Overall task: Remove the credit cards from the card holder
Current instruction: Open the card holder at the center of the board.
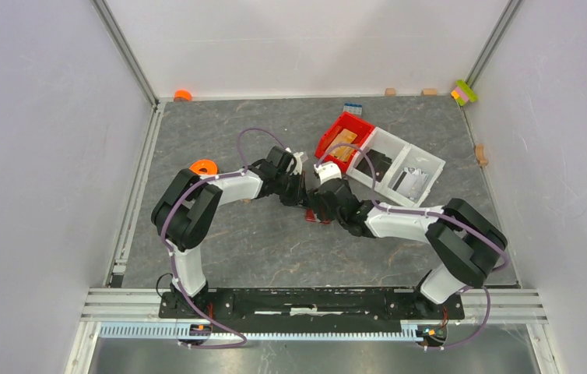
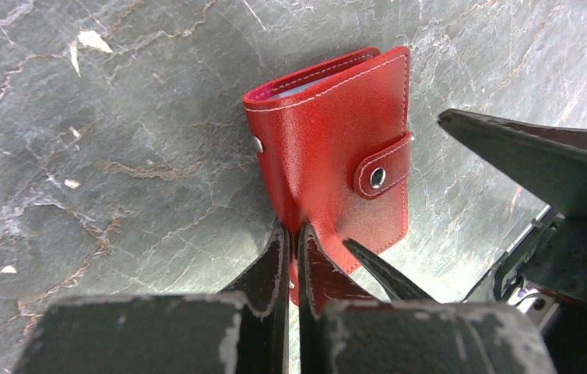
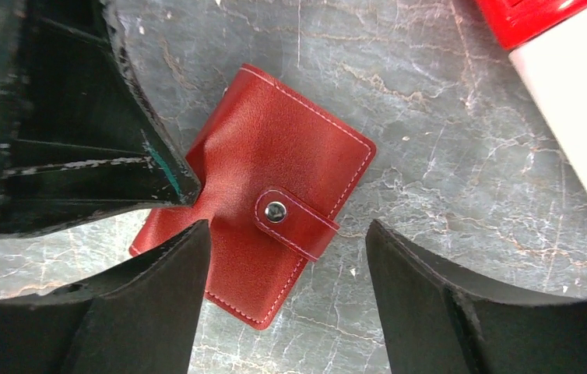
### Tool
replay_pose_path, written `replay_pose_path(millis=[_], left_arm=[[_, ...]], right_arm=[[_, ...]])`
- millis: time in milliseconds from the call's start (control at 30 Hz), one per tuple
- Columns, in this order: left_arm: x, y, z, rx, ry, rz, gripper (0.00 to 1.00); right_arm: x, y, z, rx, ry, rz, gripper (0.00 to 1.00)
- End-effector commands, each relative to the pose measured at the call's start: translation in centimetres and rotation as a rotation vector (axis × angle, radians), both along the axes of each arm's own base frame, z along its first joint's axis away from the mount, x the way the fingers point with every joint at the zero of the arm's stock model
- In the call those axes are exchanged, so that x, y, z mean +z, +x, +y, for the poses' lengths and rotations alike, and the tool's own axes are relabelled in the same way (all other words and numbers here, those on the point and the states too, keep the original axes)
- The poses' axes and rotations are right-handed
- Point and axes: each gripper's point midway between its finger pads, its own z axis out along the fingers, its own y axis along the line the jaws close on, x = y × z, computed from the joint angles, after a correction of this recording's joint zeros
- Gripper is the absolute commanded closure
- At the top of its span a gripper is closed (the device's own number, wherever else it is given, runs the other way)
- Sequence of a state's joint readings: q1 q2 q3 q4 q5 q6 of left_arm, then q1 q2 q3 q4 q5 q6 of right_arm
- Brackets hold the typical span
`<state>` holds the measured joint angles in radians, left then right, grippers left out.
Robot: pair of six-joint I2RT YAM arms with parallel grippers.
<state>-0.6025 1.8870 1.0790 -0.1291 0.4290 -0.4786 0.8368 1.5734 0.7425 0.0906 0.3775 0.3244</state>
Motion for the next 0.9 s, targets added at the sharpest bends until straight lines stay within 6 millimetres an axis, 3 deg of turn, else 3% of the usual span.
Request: replay_pose_path(millis=[0,567,733,867], left_arm=[[-1.3,-0.7,0.3,-0.02,0.047,0.016,0.98],[-2.4,-0.5,1.0,-0.007,0.106,0.029,0.98],[-2.7,-0.4,1.2,-0.004,0.121,0.029,0.98],[-2.8,-0.4,1.2,-0.004,0.126,0.031,0.98]], right_arm=[[-0.6,0.6,0.3,-0.044,0.003,0.027,0.27],[-2.9,0.9,-2.8,-0.145,0.122,0.133,0.81],[-2.0,0.9,-3.1,-0.151,0.176,0.11,0.87],[-1.4,0.8,-3.8,-0.167,0.206,0.094,0.82]])
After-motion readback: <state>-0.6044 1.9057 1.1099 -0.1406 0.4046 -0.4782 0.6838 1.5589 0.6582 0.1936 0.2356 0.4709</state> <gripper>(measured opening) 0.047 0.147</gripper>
